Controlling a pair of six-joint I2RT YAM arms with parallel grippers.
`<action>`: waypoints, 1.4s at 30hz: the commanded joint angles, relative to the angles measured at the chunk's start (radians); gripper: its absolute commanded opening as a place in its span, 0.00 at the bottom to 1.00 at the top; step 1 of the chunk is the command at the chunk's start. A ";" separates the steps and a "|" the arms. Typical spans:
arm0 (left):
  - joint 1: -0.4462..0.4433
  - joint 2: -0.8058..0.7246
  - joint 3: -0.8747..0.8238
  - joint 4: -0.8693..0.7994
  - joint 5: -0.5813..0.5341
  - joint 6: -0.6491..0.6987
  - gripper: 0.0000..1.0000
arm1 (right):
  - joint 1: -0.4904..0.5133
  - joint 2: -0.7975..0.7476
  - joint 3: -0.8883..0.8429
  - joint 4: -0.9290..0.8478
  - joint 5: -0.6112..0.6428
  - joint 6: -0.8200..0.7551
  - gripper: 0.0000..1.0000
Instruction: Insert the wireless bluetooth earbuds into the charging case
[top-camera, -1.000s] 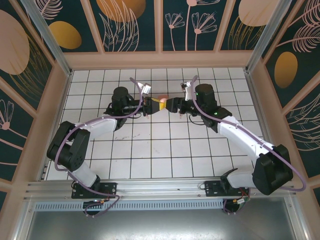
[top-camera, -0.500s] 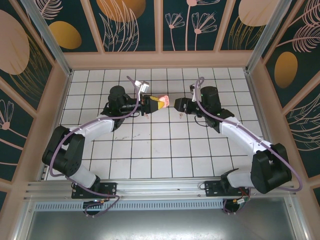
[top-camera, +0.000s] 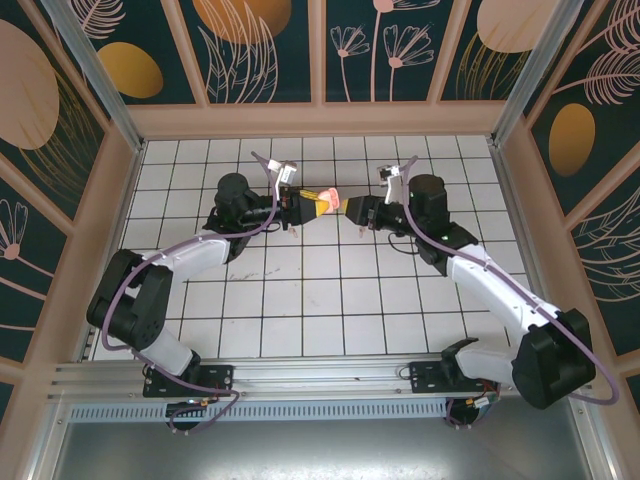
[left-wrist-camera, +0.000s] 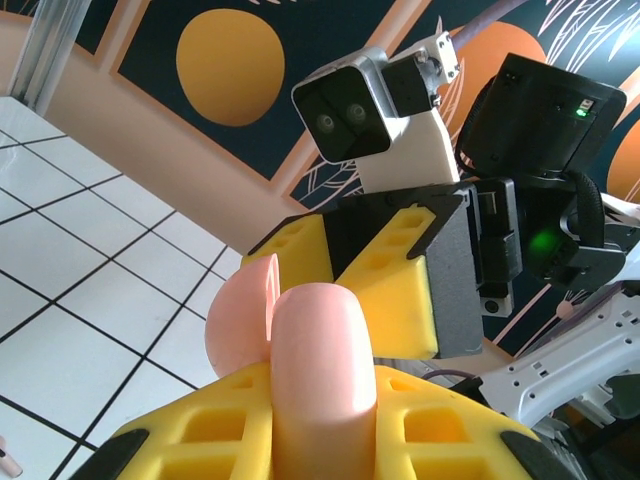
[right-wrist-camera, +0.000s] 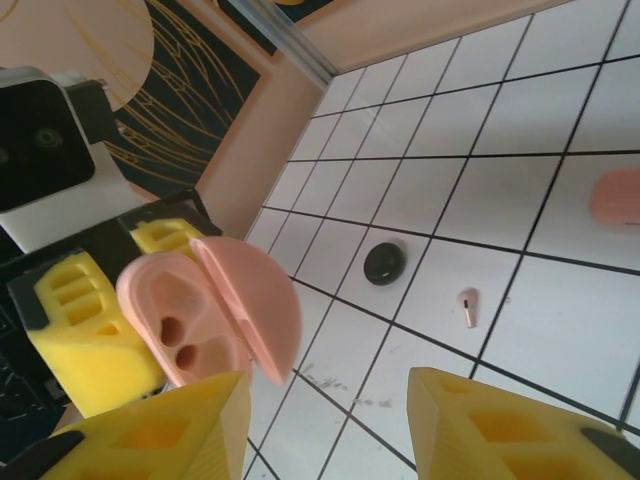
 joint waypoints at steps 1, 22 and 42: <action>-0.005 0.011 -0.006 0.078 0.001 -0.030 0.00 | 0.021 0.033 0.055 0.043 -0.011 0.001 0.44; -0.008 0.004 -0.023 0.104 -0.002 -0.043 0.00 | 0.043 0.121 0.123 0.061 -0.013 0.014 0.32; -0.010 0.032 -0.042 0.082 -0.113 -0.035 0.49 | 0.042 0.120 0.192 -0.041 0.060 -0.029 0.00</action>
